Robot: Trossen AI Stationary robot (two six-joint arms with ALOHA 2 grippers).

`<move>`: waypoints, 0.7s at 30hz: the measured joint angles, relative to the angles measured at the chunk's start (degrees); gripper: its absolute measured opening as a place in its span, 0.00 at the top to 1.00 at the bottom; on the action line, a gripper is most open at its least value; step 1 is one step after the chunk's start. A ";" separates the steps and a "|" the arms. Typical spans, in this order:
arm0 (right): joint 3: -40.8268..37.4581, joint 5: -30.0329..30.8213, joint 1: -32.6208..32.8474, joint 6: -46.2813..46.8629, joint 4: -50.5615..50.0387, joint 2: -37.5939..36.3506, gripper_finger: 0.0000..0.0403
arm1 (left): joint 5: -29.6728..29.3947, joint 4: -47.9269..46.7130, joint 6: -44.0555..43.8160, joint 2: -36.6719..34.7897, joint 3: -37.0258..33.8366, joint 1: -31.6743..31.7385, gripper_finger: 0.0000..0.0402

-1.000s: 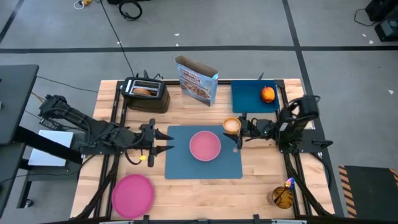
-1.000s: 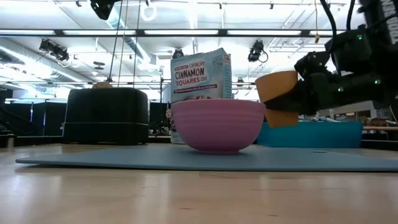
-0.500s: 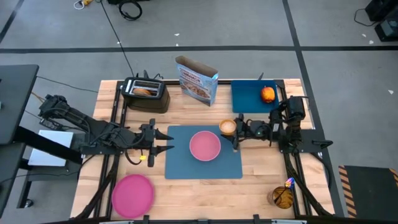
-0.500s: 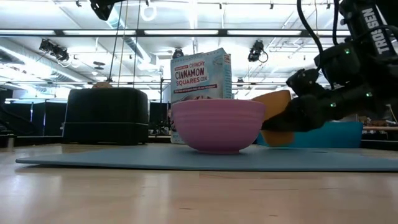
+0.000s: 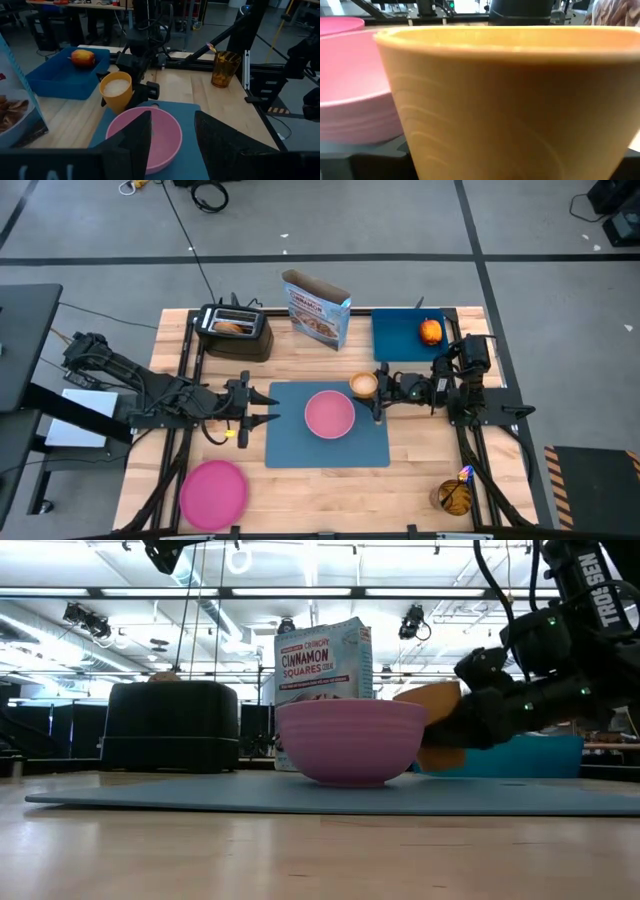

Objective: Arrange a breakfast setting
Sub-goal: Put the yellow cup of milk on the blue cutting board to the top right of the pink bowl

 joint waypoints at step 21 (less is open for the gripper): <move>-0.62 1.70 0.11 0.83 -2.21 -0.14 0.09 | 0.22 -0.20 -0.02 -0.01 0.00 0.00 0.61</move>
